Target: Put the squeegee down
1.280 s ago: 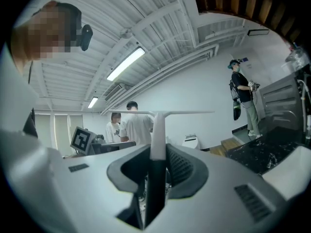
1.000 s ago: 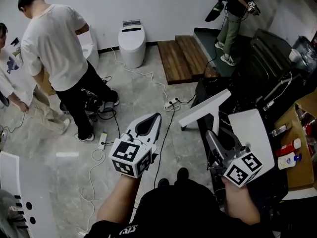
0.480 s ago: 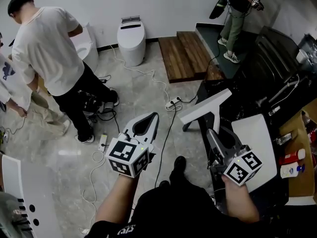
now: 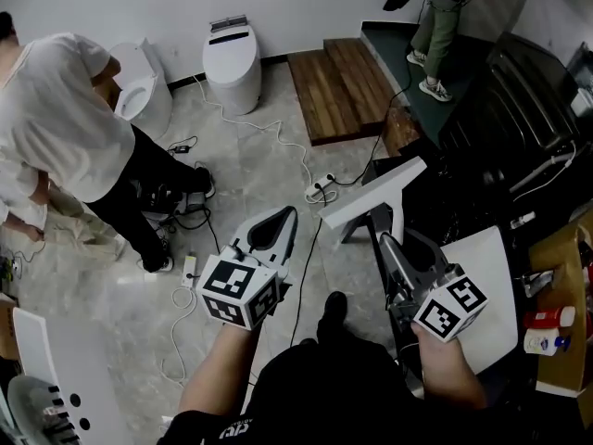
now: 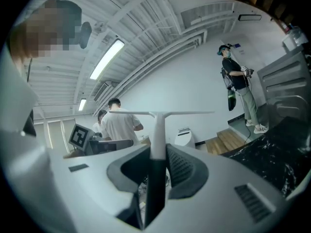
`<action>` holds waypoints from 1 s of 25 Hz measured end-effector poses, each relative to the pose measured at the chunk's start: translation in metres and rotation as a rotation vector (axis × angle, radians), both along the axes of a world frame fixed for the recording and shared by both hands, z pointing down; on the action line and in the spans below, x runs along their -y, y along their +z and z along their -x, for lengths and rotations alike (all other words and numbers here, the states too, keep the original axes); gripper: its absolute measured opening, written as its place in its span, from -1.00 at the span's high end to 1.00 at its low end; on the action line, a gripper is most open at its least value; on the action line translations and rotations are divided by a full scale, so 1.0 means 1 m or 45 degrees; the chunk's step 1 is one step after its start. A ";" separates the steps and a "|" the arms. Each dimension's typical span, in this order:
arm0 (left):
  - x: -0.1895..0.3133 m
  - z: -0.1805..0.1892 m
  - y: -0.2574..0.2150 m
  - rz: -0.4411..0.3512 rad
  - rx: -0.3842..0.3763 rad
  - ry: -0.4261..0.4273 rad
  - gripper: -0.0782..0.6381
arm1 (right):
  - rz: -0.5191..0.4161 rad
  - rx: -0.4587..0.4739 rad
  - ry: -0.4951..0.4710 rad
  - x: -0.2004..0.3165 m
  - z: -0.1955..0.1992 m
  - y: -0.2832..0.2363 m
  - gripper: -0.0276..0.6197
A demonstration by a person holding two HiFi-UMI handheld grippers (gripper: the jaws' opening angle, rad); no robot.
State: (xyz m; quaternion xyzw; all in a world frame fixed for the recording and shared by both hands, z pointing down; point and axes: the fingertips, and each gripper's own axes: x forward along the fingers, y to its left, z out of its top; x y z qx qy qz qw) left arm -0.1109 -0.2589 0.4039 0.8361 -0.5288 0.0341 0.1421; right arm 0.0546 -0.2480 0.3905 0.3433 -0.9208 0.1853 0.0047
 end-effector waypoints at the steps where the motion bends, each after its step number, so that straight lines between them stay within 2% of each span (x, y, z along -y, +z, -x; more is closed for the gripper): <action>1: 0.010 -0.003 0.000 0.002 0.003 0.003 0.76 | 0.006 0.003 -0.005 0.008 -0.001 0.002 0.62; 9: 0.069 -0.028 -0.005 0.018 0.039 0.044 0.76 | 0.025 0.053 0.002 0.066 -0.018 0.004 0.62; 14: 0.091 -0.035 -0.009 0.010 0.035 0.078 0.76 | 0.034 0.043 0.026 0.085 -0.020 0.005 0.62; 25: 0.146 -0.051 0.000 0.021 0.019 0.274 0.76 | 0.093 -0.052 0.236 0.122 -0.040 0.023 0.62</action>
